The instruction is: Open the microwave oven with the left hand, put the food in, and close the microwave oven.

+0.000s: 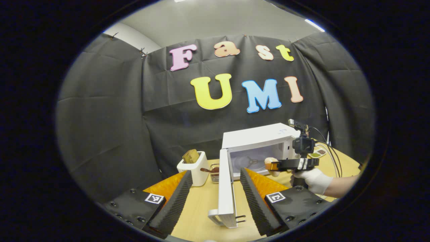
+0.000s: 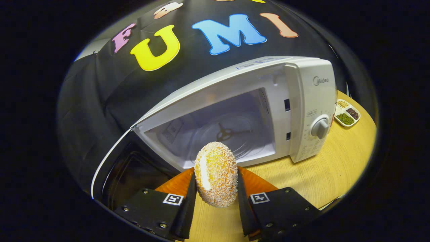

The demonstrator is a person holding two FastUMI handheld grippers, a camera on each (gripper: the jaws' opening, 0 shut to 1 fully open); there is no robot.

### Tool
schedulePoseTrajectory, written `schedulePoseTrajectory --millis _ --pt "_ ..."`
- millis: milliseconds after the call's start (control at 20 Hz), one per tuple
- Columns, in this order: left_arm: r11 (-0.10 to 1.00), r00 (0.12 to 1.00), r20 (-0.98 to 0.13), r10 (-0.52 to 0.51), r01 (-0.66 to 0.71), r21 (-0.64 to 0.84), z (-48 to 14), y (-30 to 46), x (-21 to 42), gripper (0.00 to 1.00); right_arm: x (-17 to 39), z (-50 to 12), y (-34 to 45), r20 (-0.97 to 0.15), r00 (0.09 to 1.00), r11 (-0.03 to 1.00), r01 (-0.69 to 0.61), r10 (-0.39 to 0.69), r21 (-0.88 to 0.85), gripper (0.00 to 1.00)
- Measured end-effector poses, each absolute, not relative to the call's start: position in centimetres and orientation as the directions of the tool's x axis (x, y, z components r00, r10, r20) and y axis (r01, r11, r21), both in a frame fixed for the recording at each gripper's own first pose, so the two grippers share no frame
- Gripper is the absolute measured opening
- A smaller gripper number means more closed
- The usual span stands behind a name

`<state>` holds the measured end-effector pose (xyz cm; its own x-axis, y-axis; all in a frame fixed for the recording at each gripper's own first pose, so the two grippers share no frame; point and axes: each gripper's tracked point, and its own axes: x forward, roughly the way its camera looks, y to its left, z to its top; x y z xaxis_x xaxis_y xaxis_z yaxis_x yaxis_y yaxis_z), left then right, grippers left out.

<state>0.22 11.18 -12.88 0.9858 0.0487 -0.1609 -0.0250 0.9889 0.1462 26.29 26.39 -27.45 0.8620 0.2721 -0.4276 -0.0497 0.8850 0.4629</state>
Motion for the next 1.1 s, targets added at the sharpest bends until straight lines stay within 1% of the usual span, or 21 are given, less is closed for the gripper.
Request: schedulePoseTrajectory --millis 50,200,350,450,500,550,600,700,800,850,900,1000,1050,1100 --pt "0.989 0.985 -0.163 0.051 -0.026 0.148 -12.9 11.6 0.5 0.94 27.5 -27.6 26.8 -0.423 0.871 0.891 -0.036 0.25 0.452 0.57" --pt "0.991 0.985 -0.164 0.05 -0.029 0.129 -13.4 12.2 1.3 0.94 30.8 -28.0 27.4 -0.383 0.909 0.931 -0.013 0.163 0.365 0.58" --pt "0.993 0.984 -0.171 0.045 -0.026 0.115 -14.4 12.3 2.3 0.94 33.6 -29.8 29.2 -0.386 0.91 0.922 0.014 0.148 0.387 0.57" --pt "0.991 0.982 -0.177 0.06 -0.037 0.13 -15.1 13.0 2.9 0.94 35.1 -30.5 28.4 -0.381 0.921 0.93 0.07 0.079 0.361 0.57" --pt "0.99 0.981 -0.185 0.061 -0.035 0.138 -15.5 13.1 3.2 0.95 35.8 -30.6 27.9 -0.361 0.932 0.937 0.089 0.042 0.339 0.58" --pt "0.989 0.978 -0.199 0.065 -0.036 0.144 -16.2 13.2 3.3 0.95 36.4 -31.0 27.7 -0.358 0.934 0.935 0.105 0.024 0.338 0.54" --pt "0.989 0.978 -0.202 0.061 -0.032 0.145 -16.4 13.4 3.4 0.95 36.8 -31.6 28.0 -0.364 0.931 0.928 0.114 0.025 0.355 0.58" --pt "0.99 0.978 -0.201 0.06 -0.032 0.139 -16.6 13.6 3.7 0.95 37.7 -31.6 28.1 -0.349 0.937 0.919 0.125 0.014 0.373 0.58" --pt "0.993 0.978 -0.201 0.059 -0.035 0.116 -17.1 13.8 4.1 0.94 38.5 -31.3 27.8 -0.321 0.947 0.925 0.144 -0.025 0.352 0.57" --pt "0.994 0.977 -0.207 0.053 -0.031 0.108 -17.4 13.5 4.1 0.95 38.8 -31.6 27.8 -0.33 0.944 0.927 0.143 -0.022 0.347 0.62" --pt "0.993 0.976 -0.212 0.055 -0.032 0.11 -17.6 13.6 4.0 0.94 39.1 -32.1 27.8 -0.333 0.943 0.926 0.144 -0.021 0.349 0.63" --pt "0.993 0.977 -0.207 0.06 -0.036 0.116 -17.5 13.8 4.2 0.94 39.2 -32.4 27.7 -0.338 0.941 0.929 0.146 -0.024 0.34 0.69" --pt "0.992 0.978 -0.201 0.061 -0.037 0.121 -17.2 13.8 4.3 0.94 39.1 -32.7 27.3 -0.34 0.939 0.939 0.153 -0.041 0.308 0.71" --pt "0.991 0.978 -0.197 0.066 -0.04 0.131 -16.8 13.9 4.4 0.94 38.8 -32.9 26.8 -0.349 0.935 0.945 0.166 -0.06 0.282 0.78"
